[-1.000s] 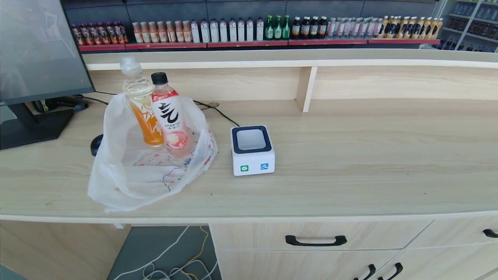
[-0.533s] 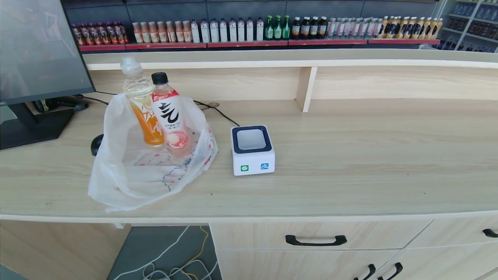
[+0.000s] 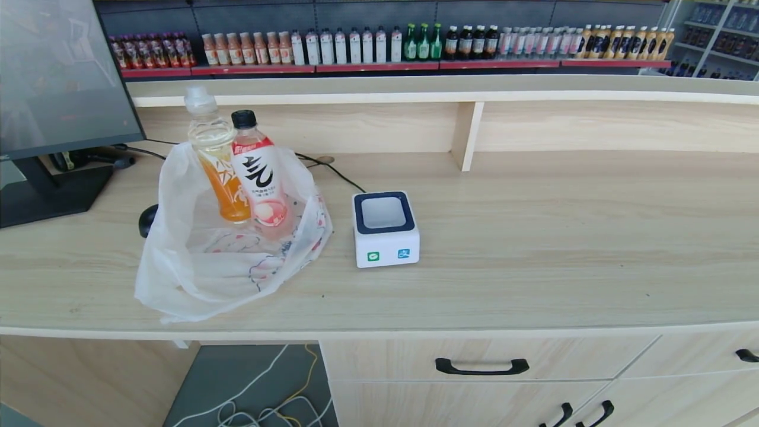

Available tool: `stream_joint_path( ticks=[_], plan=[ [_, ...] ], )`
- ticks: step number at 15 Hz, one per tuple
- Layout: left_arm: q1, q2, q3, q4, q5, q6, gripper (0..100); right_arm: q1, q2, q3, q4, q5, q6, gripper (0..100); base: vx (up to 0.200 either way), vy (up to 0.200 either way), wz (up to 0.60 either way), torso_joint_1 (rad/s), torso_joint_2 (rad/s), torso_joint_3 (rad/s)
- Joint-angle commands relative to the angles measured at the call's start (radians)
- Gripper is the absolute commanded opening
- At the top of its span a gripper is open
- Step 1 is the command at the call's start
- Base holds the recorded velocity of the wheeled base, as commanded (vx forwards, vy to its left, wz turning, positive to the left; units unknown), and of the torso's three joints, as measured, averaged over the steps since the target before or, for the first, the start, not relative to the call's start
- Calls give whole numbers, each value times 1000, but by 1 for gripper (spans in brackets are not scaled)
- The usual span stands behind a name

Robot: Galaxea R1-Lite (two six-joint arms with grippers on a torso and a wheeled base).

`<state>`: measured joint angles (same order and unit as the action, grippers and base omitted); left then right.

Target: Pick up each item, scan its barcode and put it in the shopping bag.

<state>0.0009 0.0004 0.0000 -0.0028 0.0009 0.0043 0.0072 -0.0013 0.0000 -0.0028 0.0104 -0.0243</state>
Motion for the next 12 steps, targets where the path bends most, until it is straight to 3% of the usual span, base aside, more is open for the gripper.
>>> stream_joint_path(
  ticks=[1,4,8,12],
  plan=[
    [1,0,0,0,1,0,100,0,1,0,0,0,0,100,0,0,0,0,0,0],
    [1,0,0,0,1,0,100,0,1,0,0,0,4,100,0,0,0,-17,4,-28],
    [1,0,0,0,-1,0,100,0,1,0,0,0,4,100,0,0,0,-155,-2,-153],
    [-1,0,0,0,1,0,100,0,1,0,0,-1,4,100,0,0,0,-14,1,-14]
  ],
)
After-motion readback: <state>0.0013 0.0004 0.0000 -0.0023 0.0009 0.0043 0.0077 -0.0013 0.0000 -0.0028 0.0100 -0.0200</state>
